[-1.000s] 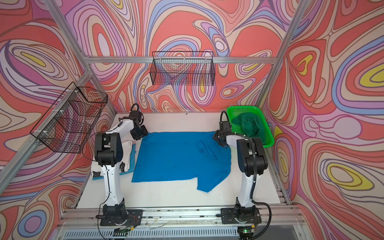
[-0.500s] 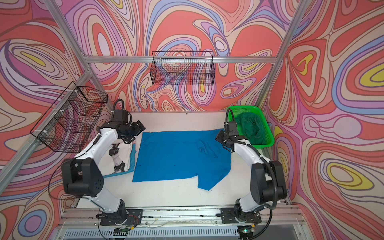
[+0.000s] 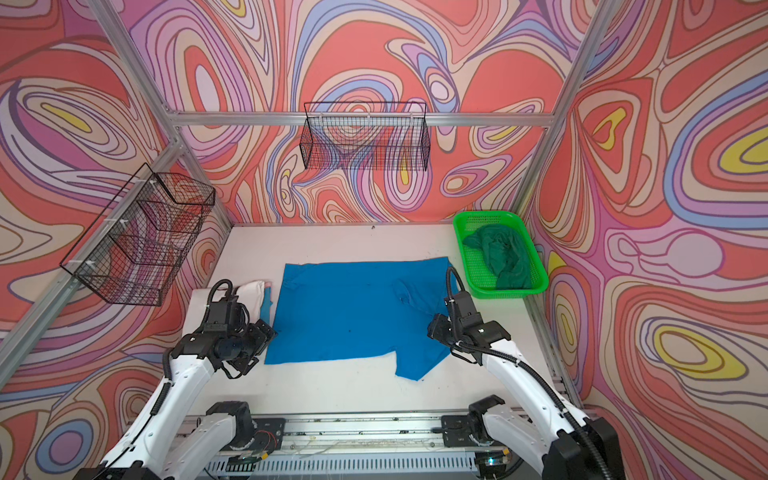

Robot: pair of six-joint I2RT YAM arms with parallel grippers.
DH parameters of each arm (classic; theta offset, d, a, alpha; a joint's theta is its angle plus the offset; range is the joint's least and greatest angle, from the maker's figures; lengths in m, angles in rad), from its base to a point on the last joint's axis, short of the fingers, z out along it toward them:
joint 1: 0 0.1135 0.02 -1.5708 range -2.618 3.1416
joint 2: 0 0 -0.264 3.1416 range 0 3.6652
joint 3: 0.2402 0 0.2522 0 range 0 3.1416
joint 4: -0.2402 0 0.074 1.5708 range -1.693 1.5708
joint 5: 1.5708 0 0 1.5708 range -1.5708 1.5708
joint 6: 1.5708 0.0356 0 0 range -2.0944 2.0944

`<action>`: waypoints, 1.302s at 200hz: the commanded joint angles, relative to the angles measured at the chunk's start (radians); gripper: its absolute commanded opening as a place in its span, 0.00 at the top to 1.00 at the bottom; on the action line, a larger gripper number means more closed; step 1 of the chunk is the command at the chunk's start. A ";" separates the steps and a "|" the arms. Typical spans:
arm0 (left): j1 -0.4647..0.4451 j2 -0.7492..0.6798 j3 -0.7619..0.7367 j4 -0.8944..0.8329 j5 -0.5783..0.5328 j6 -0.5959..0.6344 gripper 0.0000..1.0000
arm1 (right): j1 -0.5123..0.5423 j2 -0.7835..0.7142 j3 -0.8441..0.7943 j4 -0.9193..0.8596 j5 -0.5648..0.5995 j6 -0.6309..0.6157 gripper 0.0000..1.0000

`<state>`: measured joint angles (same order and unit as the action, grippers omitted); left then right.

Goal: Fold and stack the t-shirts

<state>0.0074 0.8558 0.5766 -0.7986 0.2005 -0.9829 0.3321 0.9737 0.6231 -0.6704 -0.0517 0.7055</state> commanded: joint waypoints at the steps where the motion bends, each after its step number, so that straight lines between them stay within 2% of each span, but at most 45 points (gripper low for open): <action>1: 0.005 -0.030 -0.088 -0.042 -0.031 -0.063 0.17 | 0.033 -0.022 -0.047 -0.070 0.030 0.064 0.35; 27: 0.005 0.019 -0.142 0.037 -0.056 -0.056 0.25 | 0.057 -0.024 -0.053 -0.068 0.052 0.080 0.35; 64: 0.005 0.171 -0.107 0.115 -0.129 0.015 0.38 | 0.067 -0.013 -0.032 -0.074 0.069 0.077 0.36; 114: 0.005 0.266 -0.110 0.181 -0.165 0.040 0.54 | 0.070 0.008 -0.015 -0.084 0.090 0.070 0.36; 135: 0.005 0.306 -0.112 0.195 -0.134 0.045 0.63 | 0.071 0.014 0.006 -0.092 0.090 0.064 0.36; 165: 0.005 0.325 -0.118 0.209 -0.155 0.054 0.75 | 0.070 0.024 0.017 -0.116 0.110 0.051 0.36; 219: 0.003 0.331 -0.115 0.230 -0.109 0.061 1.00 | 0.076 0.074 -0.053 -0.102 0.024 0.043 0.36; 231: 0.003 0.324 -0.110 0.225 -0.098 0.057 1.00 | 0.101 0.068 -0.079 -0.086 0.007 0.071 0.37; 260: 0.003 0.281 -0.089 0.196 -0.087 0.044 1.00 | 0.230 0.073 -0.099 -0.093 0.056 0.172 0.39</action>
<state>0.0074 1.1591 0.4973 -0.5529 0.0921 -0.9245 0.4824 1.0473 0.5411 -0.7555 -0.0196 0.7826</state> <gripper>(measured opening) 0.049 0.614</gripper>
